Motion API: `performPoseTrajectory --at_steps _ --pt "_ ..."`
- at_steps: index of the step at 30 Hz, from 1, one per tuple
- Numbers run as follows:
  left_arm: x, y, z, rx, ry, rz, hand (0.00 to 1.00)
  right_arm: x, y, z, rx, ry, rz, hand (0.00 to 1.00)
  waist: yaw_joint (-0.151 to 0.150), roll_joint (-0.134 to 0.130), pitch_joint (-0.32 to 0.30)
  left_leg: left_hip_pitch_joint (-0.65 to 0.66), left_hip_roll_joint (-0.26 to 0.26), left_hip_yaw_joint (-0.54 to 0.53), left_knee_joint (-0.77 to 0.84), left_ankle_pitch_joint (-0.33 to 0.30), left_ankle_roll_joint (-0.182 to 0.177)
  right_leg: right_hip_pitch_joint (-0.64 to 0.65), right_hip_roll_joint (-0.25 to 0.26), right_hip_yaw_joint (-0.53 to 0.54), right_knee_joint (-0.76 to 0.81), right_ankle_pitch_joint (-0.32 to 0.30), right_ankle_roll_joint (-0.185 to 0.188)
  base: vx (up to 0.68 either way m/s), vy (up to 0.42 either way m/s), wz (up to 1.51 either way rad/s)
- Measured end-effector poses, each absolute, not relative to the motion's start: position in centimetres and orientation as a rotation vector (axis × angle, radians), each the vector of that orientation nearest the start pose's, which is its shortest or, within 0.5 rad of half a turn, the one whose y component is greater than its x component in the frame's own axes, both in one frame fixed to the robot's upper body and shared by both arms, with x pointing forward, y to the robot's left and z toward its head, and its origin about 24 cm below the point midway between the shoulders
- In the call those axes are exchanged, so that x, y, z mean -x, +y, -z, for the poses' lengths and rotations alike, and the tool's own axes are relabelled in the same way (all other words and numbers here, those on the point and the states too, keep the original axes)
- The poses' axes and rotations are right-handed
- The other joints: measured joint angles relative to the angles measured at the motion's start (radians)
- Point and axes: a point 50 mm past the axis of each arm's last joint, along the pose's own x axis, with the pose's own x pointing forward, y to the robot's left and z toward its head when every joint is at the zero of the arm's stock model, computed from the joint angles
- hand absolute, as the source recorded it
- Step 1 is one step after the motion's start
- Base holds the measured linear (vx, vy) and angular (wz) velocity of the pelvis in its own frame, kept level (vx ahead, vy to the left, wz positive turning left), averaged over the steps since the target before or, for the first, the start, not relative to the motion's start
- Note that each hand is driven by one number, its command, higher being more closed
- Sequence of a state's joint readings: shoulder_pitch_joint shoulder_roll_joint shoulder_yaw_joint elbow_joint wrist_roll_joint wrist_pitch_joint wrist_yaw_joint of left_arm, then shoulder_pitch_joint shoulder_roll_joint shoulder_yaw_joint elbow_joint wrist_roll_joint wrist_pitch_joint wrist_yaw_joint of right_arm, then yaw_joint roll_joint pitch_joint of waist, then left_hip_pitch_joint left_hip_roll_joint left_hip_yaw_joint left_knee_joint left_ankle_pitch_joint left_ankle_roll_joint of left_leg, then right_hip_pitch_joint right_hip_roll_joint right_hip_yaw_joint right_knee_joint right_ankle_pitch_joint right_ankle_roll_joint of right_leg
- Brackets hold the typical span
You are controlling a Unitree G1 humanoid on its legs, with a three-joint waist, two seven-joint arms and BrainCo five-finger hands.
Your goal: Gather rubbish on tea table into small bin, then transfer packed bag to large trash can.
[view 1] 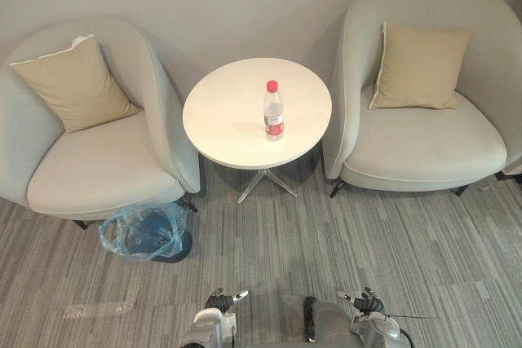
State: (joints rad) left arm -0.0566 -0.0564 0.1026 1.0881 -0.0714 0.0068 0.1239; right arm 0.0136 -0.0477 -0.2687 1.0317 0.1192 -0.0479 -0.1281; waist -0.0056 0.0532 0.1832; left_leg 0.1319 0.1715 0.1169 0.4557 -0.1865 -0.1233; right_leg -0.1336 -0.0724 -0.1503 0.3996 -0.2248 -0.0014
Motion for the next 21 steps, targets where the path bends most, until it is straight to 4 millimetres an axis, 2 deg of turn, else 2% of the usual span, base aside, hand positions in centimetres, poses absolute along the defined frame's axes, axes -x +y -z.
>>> performPoseTrajectory --at_steps 1,2,4,5,7,8,9,10,12,13,14,16,17,18,20,21 --pt "-14.3 14.4 15.2 0.106 1.028 -0.202 0.00 -12.0 -20.8 15.2 -0.127 0.986 0.451 0.00 0.003 -0.006 0.005 -0.102 0.030 -0.004 0.207 0.067 -0.007 0.048 0.001 -0.020 -0.027 -0.014 -0.006 0.21 -0.150 0.65" --pt "-14.7 14.7 15.0 0.105 1.007 -0.209 0.00 -11.9 -20.8 15.2 -0.119 0.990 0.448 0.00 0.014 -0.017 0.015 -0.175 0.058 0.010 0.345 0.048 0.001 0.087 -0.001 -0.031 -0.051 -0.032 -0.021 0.24 -0.127 0.48" --pt "-14.9 14.7 14.9 0.112 0.992 -0.214 0.00 -11.7 -20.8 15.2 -0.116 0.999 0.453 0.00 0.017 -0.015 0.015 -0.258 0.072 0.064 0.394 -0.035 0.030 0.158 -0.004 -0.043 -0.099 -0.039 -0.026 0.23 -0.026 0.16" --pt "-15.0 14.8 14.8 0.112 0.983 -0.215 0.00 -11.9 -20.8 15.2 -0.116 0.994 0.451 0.00 0.021 -0.014 0.014 -0.291 0.069 0.100 0.356 -0.057 0.040 0.184 -0.009 -0.047 -0.121 -0.038 -0.023 0.23 0.037 -0.06" --pt "-15.2 14.8 14.6 0.112 0.968 -0.211 0.00 -11.9 -20.8 15.2 -0.123 0.999 0.453 0.00 0.030 -0.016 0.014 -0.331 0.025 0.129 0.187 -0.060 0.052 0.225 -0.023 -0.043 -0.158 -0.037 -0.001 0.22 0.084 -0.17" --pt "-15.2 14.7 14.6 0.113 0.963 -0.196 0.00 -11.7 -20.9 15.2 -0.130 1.003 0.461 0.00 0.035 -0.013 0.013 -0.335 -0.023 0.117 0.004 -0.025 0.050 0.238 -0.029 -0.036 -0.169 -0.045 0.022 0.26 0.149 -0.26" --pt "-15.2 14.5 14.6 0.109 0.960 -0.182 0.00 -11.4 -21.1 15.3 -0.136 1.003 0.465 0.00 0.048 -0.005 0.007 -0.330 -0.056 0.080 -0.142 0.084 0.055 0.241 -0.027 -0.014 -0.165 -0.062 0.043 0.28 0.174 -0.51" --pt "-15.4 14.4 14.5 0.108 0.951 -0.179 0.00 -11.4 -21.1 15.3 -0.148 1.005 0.466 0.00 0.065 -0.012 0.004 -0.314 -0.073 0.074 -0.162 0.118 0.065 0.247 -0.030 0.022 -0.168 -0.067 0.053 0.41 0.216 -0.44" --pt "-15.2 15.7 14.7 0.058 0.967 -0.179 0.00 -10.8 -19.6 15.8 -0.180 1.035 0.436 0.00 0.055 -0.074 -0.028 -0.309 -0.121 0.094 -0.166 0.094 0.092 0.266 -0.067 0.073 -0.235 -0.044 0.077 0.48 0.195 -0.19" --pt "-15.3 15.9 14.7 0.046 0.968 -0.173 0.00 -10.7 -19.3 15.9 -0.184 1.042 0.429 0.00 0.055 -0.083 -0.027 -0.307 -0.127 0.100 -0.151 0.077 0.103 0.268 -0.076 0.084 -0.230 -0.038 0.083 0.38 0.165 -0.16" --pt "-15.4 16.0 14.6 0.040 0.968 -0.169 0.00 -10.6 -19.1 16.0 -0.189 1.051 0.422 0.00 0.056 -0.094 -0.034 -0.291 -0.134 0.126 -0.143 0.059 0.119 0.262 -0.091 0.117 -0.197 -0.035 0.086 0.34 0.166 -0.41" --pt "-15.1 15.9 14.8 0.038 0.987 -0.166 0.00 -10.9 -19.0 15.9 -0.190 1.040 0.407 0.00 0.067 -0.091 -0.035 -0.214 -0.144 0.174 -0.188 0.040 0.127 0.195 -0.101 0.181 -0.011 -0.032 0.093 0.31 0.172 -0.63" --pt "-14.8 16.0 15.0 0.026 1.002 -0.160 0.00 -11.3 -19.1 15.7 -0.190 1.027 0.401 0.00 0.065 -0.084 -0.033 -0.160 -0.147 0.188 -0.228 0.036 0.133 0.129 -0.105 0.197 0.155 -0.004 0.136 0.28 0.155 -0.49" --pt "-14.5 16.1 15.2 0.003 1.021 -0.146 0.00 -11.7 -19.3 15.6 -0.189 1.011 0.400 0.00 0.054 -0.081 -0.030 -0.105 -0.151 0.189 -0.258 0.030 0.143 0.068 -0.112 0.187 0.314 0.001 0.148 0.27 0.138 -0.30" --pt "-14.0 16.0 15.4 0.001 1.047 -0.142 0.00 -11.8 -19.3 15.5 -0.186 1.001 0.396 0.00 0.043 -0.074 -0.026 -0.015 -0.157 0.182 -0.313 0.028 0.144 0.007 -0.119 0.134 0.445 -0.039 0.125 0.26 0.068 0.03" --pt "-13.9 16.0 15.5 0.003 1.050 -0.143 0.00 -11.8 -19.3 15.5 -0.186 0.999 0.396 0.00 0.039 -0.074 -0.026 0.012 -0.155 0.174 -0.329 0.028 0.144 -0.015 -0.118 0.103 0.448 -0.052 0.107 0.23 0.015 0.26"
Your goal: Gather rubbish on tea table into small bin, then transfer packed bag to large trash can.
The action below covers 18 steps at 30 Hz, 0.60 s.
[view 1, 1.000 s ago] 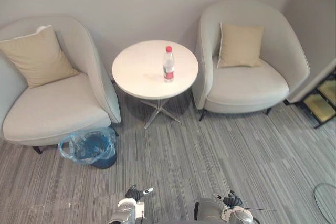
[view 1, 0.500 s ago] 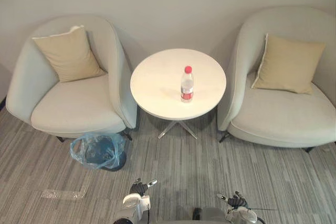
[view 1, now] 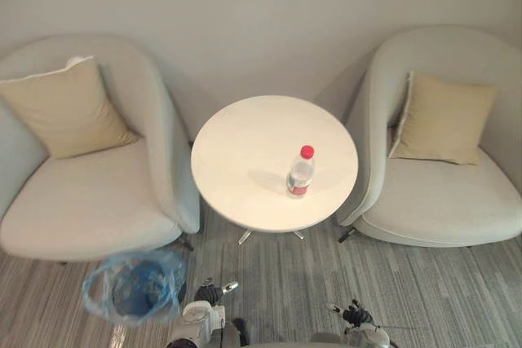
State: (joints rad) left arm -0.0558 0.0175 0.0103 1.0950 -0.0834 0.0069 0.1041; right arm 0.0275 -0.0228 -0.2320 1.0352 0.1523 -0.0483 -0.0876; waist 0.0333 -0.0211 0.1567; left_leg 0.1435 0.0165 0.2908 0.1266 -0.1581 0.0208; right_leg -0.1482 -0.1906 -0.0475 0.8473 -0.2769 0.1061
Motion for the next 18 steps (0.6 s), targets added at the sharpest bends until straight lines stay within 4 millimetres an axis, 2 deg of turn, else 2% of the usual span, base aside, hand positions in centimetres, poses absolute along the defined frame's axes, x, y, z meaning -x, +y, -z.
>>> performPoseTrajectory --at_steps 1,3,4,5,6,8,13,18 --pt "-13.9 15.9 15.5 0.006 1.051 -0.142 0.00 -11.8 -19.3 15.5 -0.187 0.997 0.395 0.00 -0.003 -0.001 0.000 0.005 0.003 -0.007 -0.005 0.000 0.000 -0.024 0.003 -0.021 -0.028 -0.006 -0.008 0.18 -0.035 0.48" --pt "-13.7 15.8 15.5 0.010 1.053 -0.139 0.00 -11.7 -19.2 15.5 -0.189 1.000 0.393 0.00 -0.008 -0.001 0.000 0.011 0.003 -0.049 -0.003 0.000 0.000 -0.042 0.011 -0.047 -0.197 0.015 -0.024 0.18 -0.089 0.60" --pt "-13.7 16.0 15.5 0.007 1.050 -0.145 0.00 -11.5 -19.1 15.6 -0.192 1.009 0.393 0.00 -0.009 -0.023 -0.009 0.009 -0.018 -0.080 -0.003 -0.004 -0.010 -0.038 0.018 -0.035 -0.372 0.118 -0.046 0.23 -0.146 0.57" --pt "-13.7 15.7 15.5 0.022 1.052 -0.150 0.00 -11.2 -19.5 15.7 -0.184 1.018 0.398 0.00 -0.013 -0.008 -0.015 0.009 -0.017 -0.114 -0.005 -0.019 -0.037 -0.011 0.029 -0.035 -0.403 0.101 -0.047 0.25 -0.171 0.41" --pt "-13.6 15.2 15.6 0.041 1.056 -0.148 0.00 -11.2 -20.0 15.6 -0.172 1.014 0.403 0.00 -0.011 0.018 -0.018 0.002 0.001 -0.120 -0.004 -0.021 -0.041 -0.002 0.045 -0.038 -0.422 0.108 -0.056 0.22 -0.140 0.18" --pt "-13.3 14.6 15.7 0.073 1.070 -0.160 0.00 -11.1 -20.7 15.5 -0.157 1.013 0.417 0.00 -0.010 0.048 -0.024 0.002 0.024 -0.139 -0.010 -0.022 -0.043 0.026 0.067 -0.056 -0.478 0.115 -0.065 0.15 -0.105 0.03" --pt "-13.1 14.4 15.8 0.077 1.080 -0.154 0.00 -10.3 -20.6 15.9 -0.151 1.049 0.427 0.00 -0.011 0.046 -0.028 0.030 0.056 -0.190 -0.042 -0.008 -0.066 0.116 0.102 -0.098 -0.601 0.149 -0.075 0.06 -0.077 0.12" --pt "-13.2 14.8 15.8 0.030 1.075 -0.133 0.00 -10.7 -20.4 15.8 -0.139 1.046 0.431 0.00 -0.010 0.035 -0.034 -0.020 0.037 -0.251 -0.044 0.000 -0.076 0.136 0.095 -0.131 -0.709 0.216 -0.055 -0.02 0.040 0.28"
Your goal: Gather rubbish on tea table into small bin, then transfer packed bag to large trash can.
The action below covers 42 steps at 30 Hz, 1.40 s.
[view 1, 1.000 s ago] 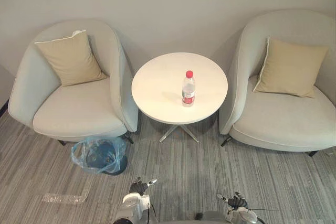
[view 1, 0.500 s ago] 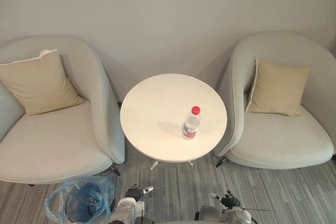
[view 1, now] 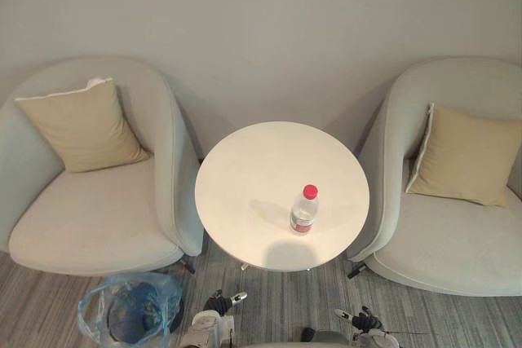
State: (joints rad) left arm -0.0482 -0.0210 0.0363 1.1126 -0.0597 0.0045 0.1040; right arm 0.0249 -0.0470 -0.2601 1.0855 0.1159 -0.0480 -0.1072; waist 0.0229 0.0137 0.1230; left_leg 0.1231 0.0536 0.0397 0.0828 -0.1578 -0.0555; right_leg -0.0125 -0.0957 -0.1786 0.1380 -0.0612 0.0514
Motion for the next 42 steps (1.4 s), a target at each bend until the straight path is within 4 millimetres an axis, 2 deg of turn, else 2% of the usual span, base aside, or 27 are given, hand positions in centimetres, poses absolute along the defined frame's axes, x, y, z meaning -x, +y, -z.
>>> performPoseTrajectory --at_steps 3,5,6,8,9,10,13,17,19,31,36,42 --pt "-13.2 15.5 15.8 -0.036 1.073 -0.108 0.00 -11.4 -20.4 15.6 -0.078 1.036 0.406 0.00 0.000 -0.002 -0.002 -0.017 -0.019 -0.017 0.004 0.007 0.010 0.026 -0.010 -0.004 -0.070 0.044 0.009 -0.06 0.078 0.10" --pt "-13.0 16.5 15.8 -0.081 1.075 -0.109 0.00 -13.3 -22.3 14.7 -0.051 0.990 0.436 0.00 0.001 -0.002 -0.001 -0.022 -0.025 -0.024 -0.004 0.008 0.011 0.034 -0.012 -0.003 -0.107 0.068 0.012 -0.07 0.048 0.00" --pt "-12.9 16.7 15.8 -0.089 1.076 -0.096 0.00 -14.5 -23.6 13.6 -0.081 0.911 0.431 0.00 0.003 -0.001 0.001 -0.019 -0.030 -0.023 -0.010 0.010 0.014 0.034 -0.012 -0.001 -0.128 0.085 0.014 -0.04 0.032 -0.07" --pt "-12.4 17.7 15.8 -0.117 1.078 -0.107 0.00 -16.1 -25.9 10.9 0.104 0.737 0.396 0.00 0.008 0.005 0.001 -0.025 -0.034 -0.025 -0.011 0.014 0.014 0.040 -0.013 -0.001 -0.155 0.104 0.014 -0.04 0.025 0.02" --pt "-12.0 18.1 15.9 -0.117 1.083 -0.128 0.00 -16.8 -26.6 9.6 0.180 0.661 0.395 0.00 0.004 0.005 0.000 -0.033 -0.034 -0.030 -0.010 0.016 0.014 0.042 -0.013 -0.003 -0.166 0.108 0.016 -0.04 0.003 0.10" --pt "-12.1 18.3 15.9 -0.130 1.083 -0.126 0.00 -17.0 -26.7 9.1 0.206 0.634 0.395 0.00 0.001 0.005 0.001 -0.036 -0.034 -0.035 -0.011 0.018 0.013 0.042 -0.012 -0.006 -0.172 0.111 0.015 -0.02 -0.010 0.09" --pt "-11.7 18.2 16.0 -0.156 1.092 -0.099 0.00 -17.4 -26.4 8.5 0.255 0.593 0.377 0.00 -0.010 0.008 0.000 -0.038 -0.033 -0.048 -0.011 0.019 0.012 0.049 -0.006 -0.007 -0.195 0.122 0.011 -0.01 -0.016 0.00" --pt "-11.7 18.0 16.0 -0.173 1.092 -0.074 0.00 -18.9 -25.5 5.3 0.318 0.415 0.321 0.00 -0.019 0.014 0.004 -0.050 -0.033 -0.054 -0.011 0.019 0.012 0.046 0.000 0.004 -0.227 0.145 0.009 0.00 -0.009 -0.09" --pt "-11.7 18.0 16.0 -0.175 1.091 -0.074 0.00 -19.4 -25.4 4.5 0.324 0.370 0.313 0.00 -0.019 0.014 0.004 -0.049 -0.033 -0.061 -0.011 0.019 0.012 0.048 0.001 0.004 -0.227 0.145 0.009 0.00 -0.005 -0.02" --pt "-11.6 18.2 16.0 -0.169 1.087 -0.087 0.00 -21.7 -25.7 2.2 0.338 0.268 0.283 0.00 -0.014 0.019 0.013 -0.071 -0.036 -0.125 -0.011 0.020 0.011 0.046 -0.001 -0.036 -0.229 0.143 0.010 -0.02 -0.007 0.10" --pt "-11.8 18.2 15.8 -0.165 1.073 -0.091 0.00 -24.0 -24.9 0.6 0.340 0.192 0.247 0.00 -0.012 0.037 0.026 -0.094 -0.038 -0.152 -0.009 0.024 0.010 0.037 -0.002 -0.062 -0.228 0.141 0.011 0.00 -0.008 0.14" --pt "-12.4 18.2 15.6 -0.164 1.045 -0.091 0.00 -25.8 -23.2 -0.1 0.319 0.155 0.186 0.00 0.006 0.037 0.044 -0.118 -0.041 -0.191 -0.009 0.034 0.010 0.030 -0.003 -0.091 -0.228 0.141 0.011 -0.01 -0.010 0.18"
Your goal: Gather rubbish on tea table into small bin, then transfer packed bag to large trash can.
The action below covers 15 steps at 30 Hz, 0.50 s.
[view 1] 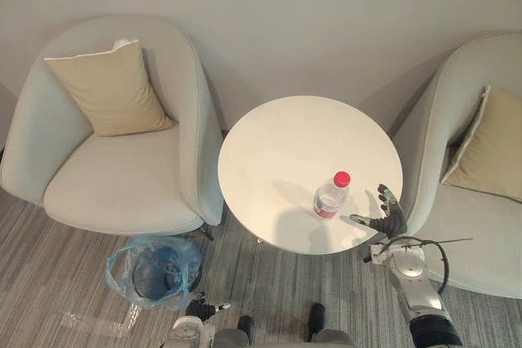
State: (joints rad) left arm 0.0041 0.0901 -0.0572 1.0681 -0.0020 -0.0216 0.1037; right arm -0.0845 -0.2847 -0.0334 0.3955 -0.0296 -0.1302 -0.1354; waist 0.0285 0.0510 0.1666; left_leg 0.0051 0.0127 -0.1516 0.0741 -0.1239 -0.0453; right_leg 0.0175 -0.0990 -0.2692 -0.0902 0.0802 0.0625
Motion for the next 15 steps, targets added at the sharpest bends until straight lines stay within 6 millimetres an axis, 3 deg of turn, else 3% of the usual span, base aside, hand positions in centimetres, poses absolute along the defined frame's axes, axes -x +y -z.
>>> performPoseTrajectory --at_steps 7,14,15 --pt "-13.1 18.0 15.3 -0.157 1.009 -0.088 0.00 -26.4 -22.4 0.7 0.316 0.191 0.151 0.00 0.027 0.006 0.015 -0.028 -0.013 -0.056 0.000 0.017 0.000 0.000 -0.010 -0.049 0.000 0.000 0.000 -0.03 0.002 0.23" --pt "-13.6 17.9 15.0 -0.157 0.984 -0.091 0.00 -27.2 -22.0 0.6 0.310 0.190 0.146 0.00 0.032 0.011 0.043 -0.044 -0.019 -0.091 -0.008 0.038 -0.006 -0.002 -0.015 -0.080 0.000 -0.001 0.000 -0.04 -0.005 0.15" --pt "-13.6 17.9 15.0 -0.157 0.983 -0.091 0.00 -27.4 -21.9 0.5 0.309 0.185 0.144 1.00 0.033 0.011 0.043 -0.047 -0.018 -0.092 -0.017 0.045 -0.006 -0.009 -0.016 -0.080 0.000 -0.001 0.000 -0.05 -0.005 0.05"
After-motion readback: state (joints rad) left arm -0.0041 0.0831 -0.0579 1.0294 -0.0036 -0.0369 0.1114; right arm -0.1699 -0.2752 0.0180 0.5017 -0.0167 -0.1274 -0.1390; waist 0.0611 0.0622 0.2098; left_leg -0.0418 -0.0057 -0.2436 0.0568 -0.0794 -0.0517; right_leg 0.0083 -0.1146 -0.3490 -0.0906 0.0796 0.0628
